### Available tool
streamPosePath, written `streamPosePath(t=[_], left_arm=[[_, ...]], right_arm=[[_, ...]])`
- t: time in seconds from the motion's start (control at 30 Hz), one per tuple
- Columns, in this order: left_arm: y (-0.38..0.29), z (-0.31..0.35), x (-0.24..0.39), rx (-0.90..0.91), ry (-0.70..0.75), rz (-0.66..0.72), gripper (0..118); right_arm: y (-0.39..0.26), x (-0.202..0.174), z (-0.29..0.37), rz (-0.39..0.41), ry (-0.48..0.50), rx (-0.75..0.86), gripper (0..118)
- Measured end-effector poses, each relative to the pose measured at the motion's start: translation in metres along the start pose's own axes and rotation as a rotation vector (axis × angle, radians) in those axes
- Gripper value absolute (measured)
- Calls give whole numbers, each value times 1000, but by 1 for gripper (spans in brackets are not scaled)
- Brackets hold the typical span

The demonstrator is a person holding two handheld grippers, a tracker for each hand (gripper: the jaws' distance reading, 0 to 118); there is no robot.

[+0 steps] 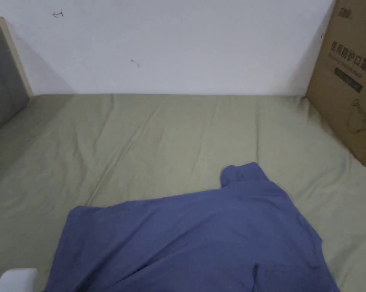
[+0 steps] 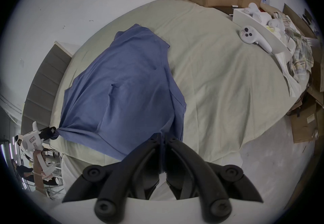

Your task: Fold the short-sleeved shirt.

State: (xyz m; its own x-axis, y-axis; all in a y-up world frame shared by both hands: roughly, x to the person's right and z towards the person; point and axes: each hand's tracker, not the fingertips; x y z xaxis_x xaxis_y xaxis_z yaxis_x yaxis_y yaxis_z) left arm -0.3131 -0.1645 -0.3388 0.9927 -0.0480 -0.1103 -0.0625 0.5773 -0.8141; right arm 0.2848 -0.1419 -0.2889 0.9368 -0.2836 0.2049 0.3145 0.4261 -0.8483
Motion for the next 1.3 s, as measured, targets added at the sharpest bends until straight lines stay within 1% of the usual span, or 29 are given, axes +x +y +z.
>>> streamPosePath(t=[0.03, 0.07, 0.1, 0.17, 0.2, 0.27, 0.33, 0.37, 0.4, 0.43, 0.47, 0.5, 0.53, 0.57, 0.6, 0.7, 0.73, 0.77, 0.8, 0.83, 0.87, 0.9, 0.93, 1.0, 1.17, 1.2, 1.23, 1.27, 1.3], left_arm=[[2, 0, -1, -7, -5, 22, 17], [4, 1, -3, -18, 16, 46, 27], [5, 3, -5, -10, 22, 68, 47], [12, 8, -9, 4, 8, 105, 77], [17, 12, -10, 13, -8, 125, 89], [25, 23, -10, 52, -37, 145, 88], [36, 32, -5, 88, -54, 152, 85], [41, 34, -2, 112, -68, 149, 76], [44, 35, 0, 122, -83, 142, 46], [45, 34, 5, 141, -89, 139, 13], [46, 28, 9, 149, -87, 148, 0], [47, 22, 12, 132, -75, 154, 0], [47, 16, 13, 92, -79, 159, 0], [49, 9, 14, 66, -115, 153, 0], [50, 5, 14, 80, -108, 159, 0], [70, -11, 9, 77, -113, 164, 0], [81, -18, 7, 79, -111, 166, 3], [93, -27, 4, 81, -109, 165, 20], [106, -38, 1, 87, -102, 173, 65], [124, -53, -5, 83, -90, 176, 65], [137, -67, -8, 54, -80, 176, 76], [152, -87, -10, 8, -80, 193, 102], [163, -104, -12, 7, -91, 198, 112], [182, -135, -13, -2, -86, 222, 102], [197, -214, -10, -169, -39, 247, 102], [196, -223, -7, -194, -35, 242, 105], [192, -220, -9, -142, -36, 235, 104], [194, -213, -5, -128, -18, 236, 98], [194, -207, -1, -72, 22, 218, 81]], right_arm=[[3, -1, -1, 6, 6, 14, 5], [7, -2, -2, 1, 9, 25, 9], [13, -7, -3, 12, -10, 45, 33], [27, -20, -4, 91, -41, 78, 79], [35, -31, -2, 154, -65, 100, 85], [50, -48, -1, 215, -46, 139, 85], [63, -68, -1, 232, 3, 171, 83], [68, -78, -4, 240, 49, 175, 76], [71, -86, -7, 245, 72, 176, 51], [73, -95, -14, 244, 83, 175, 23], [72, -104, -21, 239, 85, 168, 6], [72, -110, -31, 223, 101, 150, 6], [73, -114, -40, 207, 146, 108, 5], [72, -118, -49, 204, 184, 76, 4], [71, -122, -55, 198, 193, 65, 4], [72, -132, -73, 232, 186, 37, 4], [73, -135, -77, 238, 182, 29, 4], [74, -135, -81, 242, 183, 20, 4], [76, -135, -85, 239, 184, 16, 4], [78, -134, -89, 229, 192, 9, 4], [80, -134, -92, 220, 200, -1, 4], [81, -133, -96, 207, 208, -8, 4], [82, -131, -99, 198, 212, -13, 4], [84, -128, -103, 194, 217, -23, 4], [87, -121, -106, 203, 187, -33, 4], [88, -118, -107, 202, 180, -35, 4], [89, -116, -107, 198, 171, -36, 4], [91, -112, -108, 194, 167, -40, 4], [92, -109, -109, 191, 166, -43, 4]])
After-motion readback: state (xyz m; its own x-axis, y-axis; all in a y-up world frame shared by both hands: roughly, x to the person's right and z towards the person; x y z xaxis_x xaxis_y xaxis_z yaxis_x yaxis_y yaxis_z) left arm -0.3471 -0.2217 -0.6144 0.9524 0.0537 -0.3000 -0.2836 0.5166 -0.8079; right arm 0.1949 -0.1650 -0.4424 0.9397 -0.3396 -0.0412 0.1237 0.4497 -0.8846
